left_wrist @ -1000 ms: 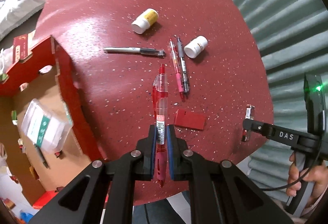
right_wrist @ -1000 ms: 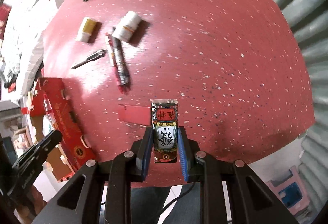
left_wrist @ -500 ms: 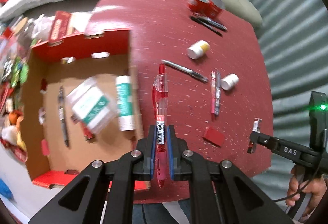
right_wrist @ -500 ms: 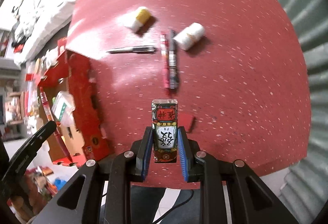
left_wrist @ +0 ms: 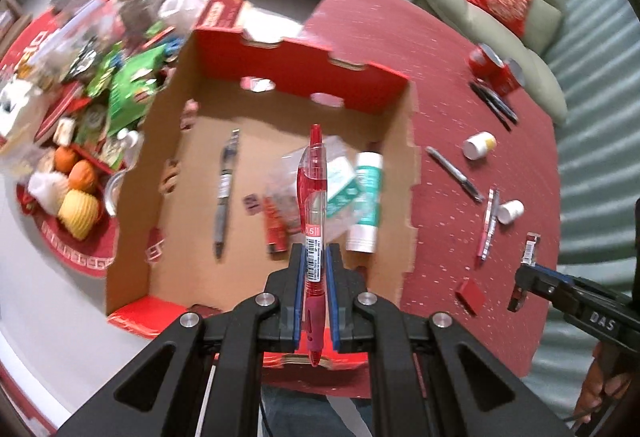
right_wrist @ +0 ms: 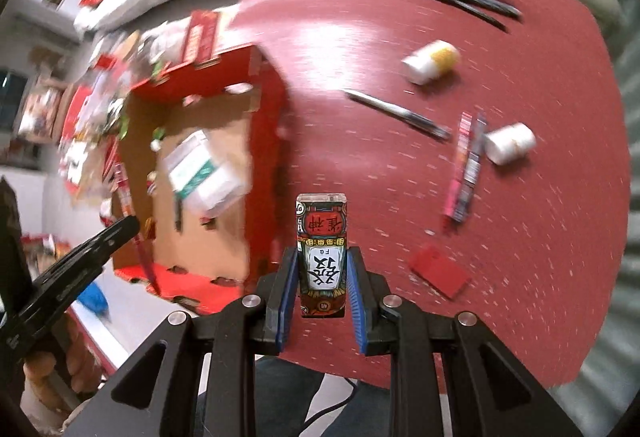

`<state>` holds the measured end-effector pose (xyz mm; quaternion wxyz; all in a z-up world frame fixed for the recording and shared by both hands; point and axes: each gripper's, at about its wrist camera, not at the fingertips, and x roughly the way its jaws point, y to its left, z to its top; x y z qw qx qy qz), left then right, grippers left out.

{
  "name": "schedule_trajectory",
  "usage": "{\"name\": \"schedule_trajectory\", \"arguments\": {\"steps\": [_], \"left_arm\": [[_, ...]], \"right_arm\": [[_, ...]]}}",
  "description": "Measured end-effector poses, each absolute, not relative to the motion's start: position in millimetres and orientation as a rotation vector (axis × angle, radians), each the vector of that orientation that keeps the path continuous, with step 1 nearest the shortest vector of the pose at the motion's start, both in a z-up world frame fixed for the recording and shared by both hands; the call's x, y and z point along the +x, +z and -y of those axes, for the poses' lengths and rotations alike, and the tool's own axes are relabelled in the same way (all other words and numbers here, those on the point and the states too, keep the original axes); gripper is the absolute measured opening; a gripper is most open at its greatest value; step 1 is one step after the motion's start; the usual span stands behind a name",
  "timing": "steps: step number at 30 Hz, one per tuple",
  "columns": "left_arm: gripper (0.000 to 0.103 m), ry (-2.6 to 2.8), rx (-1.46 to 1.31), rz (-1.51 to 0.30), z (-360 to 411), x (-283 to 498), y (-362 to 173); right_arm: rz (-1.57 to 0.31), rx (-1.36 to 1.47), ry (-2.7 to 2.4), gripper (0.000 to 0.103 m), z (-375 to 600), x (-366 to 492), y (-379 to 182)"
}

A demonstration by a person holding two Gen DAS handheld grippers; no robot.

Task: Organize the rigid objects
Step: 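Carry the red pen and small can over the cardboard box with both tools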

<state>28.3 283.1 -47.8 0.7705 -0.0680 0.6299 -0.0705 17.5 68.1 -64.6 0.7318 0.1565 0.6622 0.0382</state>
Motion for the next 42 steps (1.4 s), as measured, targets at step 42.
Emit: {"name": "schedule_trajectory", "arguments": {"steps": [42], "left_arm": [[0.011, -0.056, -0.159, -1.429, -350, 37, -81]], "right_arm": [[-1.534, 0.085, 0.36, 0.025, -210, 54, -80]]}}
